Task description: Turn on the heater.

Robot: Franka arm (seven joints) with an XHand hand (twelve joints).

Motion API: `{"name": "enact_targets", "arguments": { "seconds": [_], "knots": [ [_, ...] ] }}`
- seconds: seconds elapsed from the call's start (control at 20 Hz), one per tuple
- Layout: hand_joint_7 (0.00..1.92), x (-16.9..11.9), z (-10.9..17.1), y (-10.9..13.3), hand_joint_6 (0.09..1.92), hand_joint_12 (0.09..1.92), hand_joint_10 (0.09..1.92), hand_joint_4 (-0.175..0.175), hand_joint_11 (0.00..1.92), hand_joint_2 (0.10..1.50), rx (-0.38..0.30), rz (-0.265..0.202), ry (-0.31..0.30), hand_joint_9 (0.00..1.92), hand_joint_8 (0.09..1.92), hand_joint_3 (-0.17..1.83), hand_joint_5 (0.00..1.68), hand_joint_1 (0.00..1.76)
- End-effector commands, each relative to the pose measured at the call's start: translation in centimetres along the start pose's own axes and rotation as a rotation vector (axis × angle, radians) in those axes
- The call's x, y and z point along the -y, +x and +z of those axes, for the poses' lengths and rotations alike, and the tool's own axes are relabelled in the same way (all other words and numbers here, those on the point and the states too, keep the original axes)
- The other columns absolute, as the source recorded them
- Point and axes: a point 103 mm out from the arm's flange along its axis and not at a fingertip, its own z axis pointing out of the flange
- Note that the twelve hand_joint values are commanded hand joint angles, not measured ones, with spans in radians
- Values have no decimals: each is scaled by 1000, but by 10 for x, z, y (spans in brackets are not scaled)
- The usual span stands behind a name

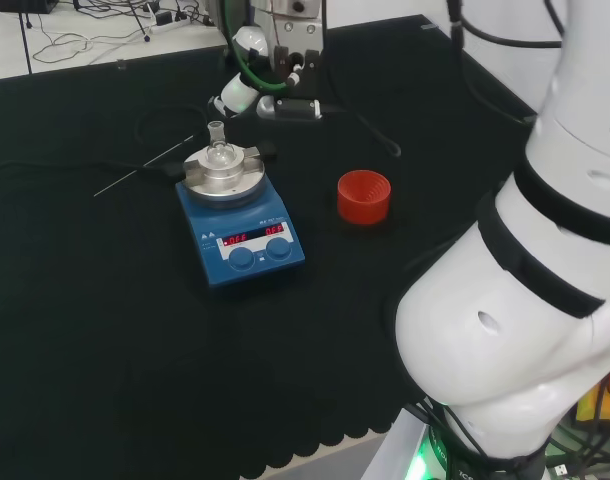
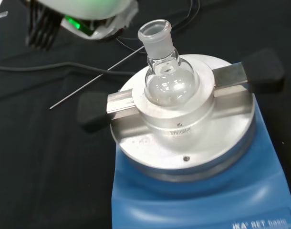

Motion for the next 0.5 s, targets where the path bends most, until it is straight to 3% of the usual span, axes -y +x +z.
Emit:
{"name": "enact_targets", "arguments": {
  "seconds": [0.05,0.35,0.5],
  "knots": [
    [96,63,2,-1,379,1455,720,-6,0,607,16,27,-19,343,678,598,405,864],
    [582,95,18,3,341,1330,637,-23,408,638,61,32,34,809,742,664,455,958],
    [768,104,31,4,351,1280,613,-28,549,641,76,37,93,977,767,699,469,989]
  ]
}}
